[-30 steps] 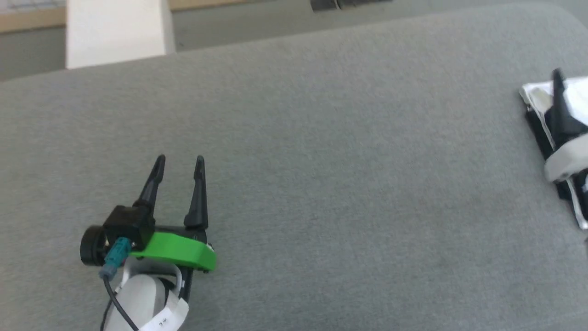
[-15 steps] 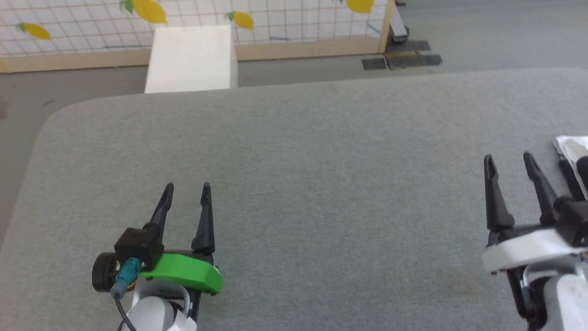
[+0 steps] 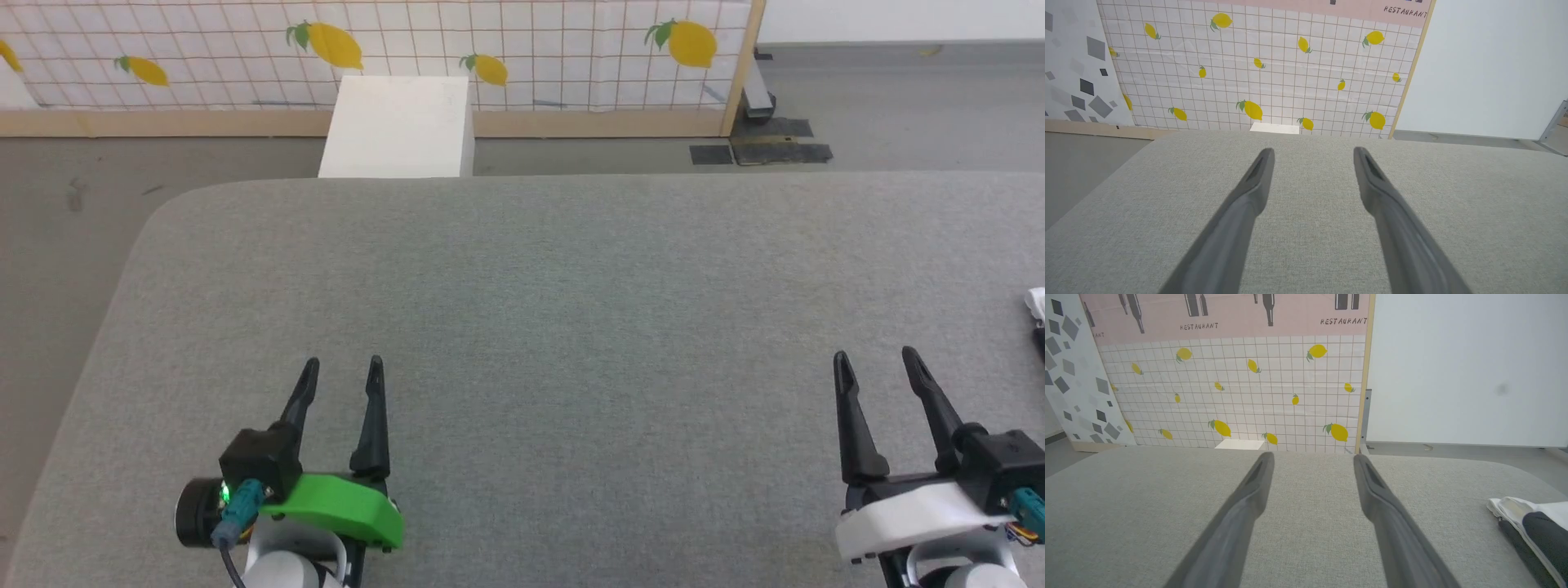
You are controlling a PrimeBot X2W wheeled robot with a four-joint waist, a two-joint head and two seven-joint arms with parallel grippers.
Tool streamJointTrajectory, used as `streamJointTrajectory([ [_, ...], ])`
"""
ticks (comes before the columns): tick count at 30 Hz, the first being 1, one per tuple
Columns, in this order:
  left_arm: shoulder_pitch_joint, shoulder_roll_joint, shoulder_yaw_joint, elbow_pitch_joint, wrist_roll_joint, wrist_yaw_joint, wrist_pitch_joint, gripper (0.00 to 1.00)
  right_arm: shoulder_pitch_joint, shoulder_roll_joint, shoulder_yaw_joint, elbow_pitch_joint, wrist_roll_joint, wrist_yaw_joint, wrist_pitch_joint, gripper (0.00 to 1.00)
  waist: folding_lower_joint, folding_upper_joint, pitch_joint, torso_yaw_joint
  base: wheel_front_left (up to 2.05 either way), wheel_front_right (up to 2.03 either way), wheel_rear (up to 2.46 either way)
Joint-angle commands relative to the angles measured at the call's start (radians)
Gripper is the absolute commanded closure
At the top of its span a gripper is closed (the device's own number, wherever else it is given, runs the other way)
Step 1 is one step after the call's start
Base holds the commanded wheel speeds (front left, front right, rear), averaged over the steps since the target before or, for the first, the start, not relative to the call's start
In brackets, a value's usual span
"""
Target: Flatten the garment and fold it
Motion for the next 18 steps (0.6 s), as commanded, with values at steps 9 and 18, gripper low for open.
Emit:
streamJointTrajectory([
  [9, 0.031, -0.005, -0.015, 0.009, -0.021, 0.02, -0.005, 0.0, 0.044, 0.008, -0.012, -0.035, 0.004, -0.002, 0.022, 0.0, 0.0001, 0.0, -0.009, 0.014, 0.0, 0.0, 0.0],
  [18, 0.031, -0.005, -0.024, 0.019, -0.029, 0.029, -0.005, 0.0, 0.05, 0.009, -0.007, -0.021, 0.03, -0.002, 0.022, 0.0, 0.0001, 0.0, -0.016, 0.016, 0.0, 0.0, 0.0],
])
